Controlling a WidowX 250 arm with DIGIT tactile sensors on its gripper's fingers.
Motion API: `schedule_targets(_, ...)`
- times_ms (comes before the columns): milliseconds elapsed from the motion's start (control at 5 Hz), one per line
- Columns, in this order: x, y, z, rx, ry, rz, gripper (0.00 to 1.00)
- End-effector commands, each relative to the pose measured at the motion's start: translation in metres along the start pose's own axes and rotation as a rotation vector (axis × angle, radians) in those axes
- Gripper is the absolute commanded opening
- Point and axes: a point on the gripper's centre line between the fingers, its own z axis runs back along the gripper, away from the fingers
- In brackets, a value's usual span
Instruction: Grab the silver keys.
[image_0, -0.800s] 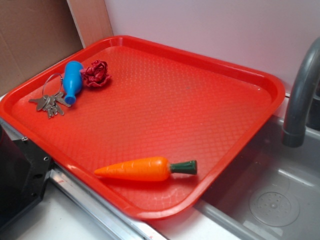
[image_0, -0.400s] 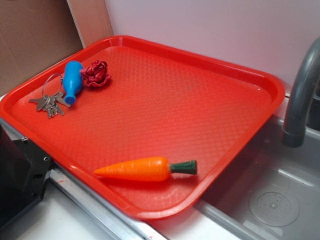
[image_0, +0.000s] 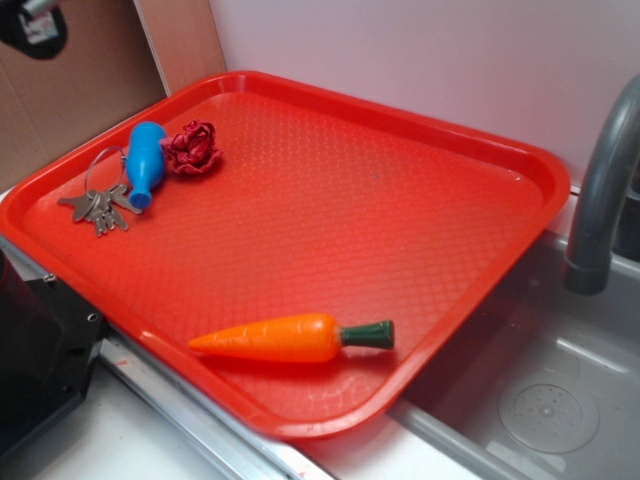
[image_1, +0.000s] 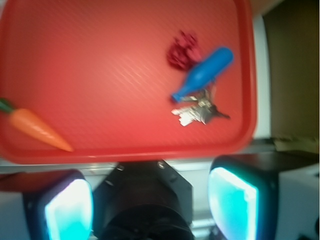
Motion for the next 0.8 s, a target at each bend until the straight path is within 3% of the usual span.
schedule_targets(0, 0.01, 0.047, -0.031, 0.02, -0.132, -0.057, 1.0)
schedule_targets(200, 0.017, 0.065, -0.049, 0.042, -0.169, -0.095, 1.0)
schedule_targets(400, 0.025, 0.076, -0.068, 0.018, -0.199, -0.11, 1.0)
schedule_targets(600, 0.034, 0.078, -0.092, 0.063, -0.175, -0.111, 1.0)
